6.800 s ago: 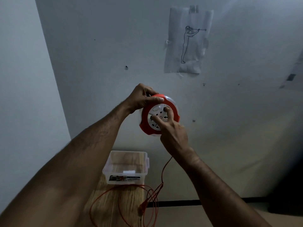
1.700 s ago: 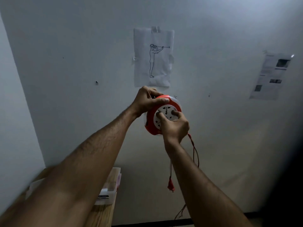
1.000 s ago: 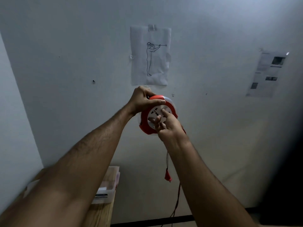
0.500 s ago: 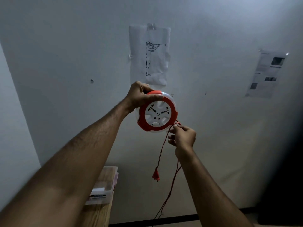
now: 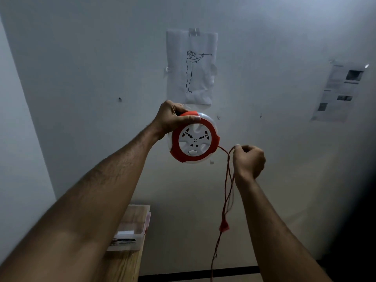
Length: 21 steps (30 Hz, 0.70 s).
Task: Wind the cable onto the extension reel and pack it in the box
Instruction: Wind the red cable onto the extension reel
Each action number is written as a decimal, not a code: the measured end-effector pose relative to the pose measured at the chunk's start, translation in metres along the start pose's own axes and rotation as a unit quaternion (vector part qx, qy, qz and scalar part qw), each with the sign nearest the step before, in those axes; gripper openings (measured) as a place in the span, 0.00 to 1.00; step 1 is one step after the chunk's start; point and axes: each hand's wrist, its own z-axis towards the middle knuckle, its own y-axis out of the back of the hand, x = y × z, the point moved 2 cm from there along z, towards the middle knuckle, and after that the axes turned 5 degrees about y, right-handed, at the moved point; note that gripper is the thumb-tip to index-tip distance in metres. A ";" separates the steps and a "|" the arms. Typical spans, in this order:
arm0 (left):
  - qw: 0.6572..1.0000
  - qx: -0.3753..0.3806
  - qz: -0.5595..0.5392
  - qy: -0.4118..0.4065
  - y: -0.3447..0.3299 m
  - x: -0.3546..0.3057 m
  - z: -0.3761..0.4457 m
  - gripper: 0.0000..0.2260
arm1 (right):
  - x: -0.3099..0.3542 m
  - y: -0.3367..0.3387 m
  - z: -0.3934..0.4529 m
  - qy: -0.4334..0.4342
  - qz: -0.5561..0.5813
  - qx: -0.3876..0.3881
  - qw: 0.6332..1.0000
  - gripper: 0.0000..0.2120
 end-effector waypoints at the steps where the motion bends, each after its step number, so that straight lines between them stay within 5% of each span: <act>1: 1.000 0.004 0.002 -0.002 0.000 0.000 0.000 0.03 | -0.001 0.001 0.004 0.019 -0.026 0.000 0.999 0.11; 4: 1.000 0.014 0.008 0.000 0.000 -0.003 0.000 0.04 | -0.005 0.005 0.014 0.061 -0.076 0.004 0.995 0.03; 7: 1.000 0.014 0.003 0.002 0.000 -0.003 0.000 0.04 | -0.007 0.004 0.019 0.085 -0.095 0.042 0.991 0.08; 13: 1.000 0.016 0.003 0.001 -0.006 -0.003 0.003 0.11 | -0.016 -0.018 0.019 0.071 -0.061 0.240 0.966 0.22; 21: 1.000 0.012 0.017 0.008 -0.006 -0.002 0.005 0.12 | -0.008 -0.016 0.014 0.027 0.107 0.448 0.887 0.38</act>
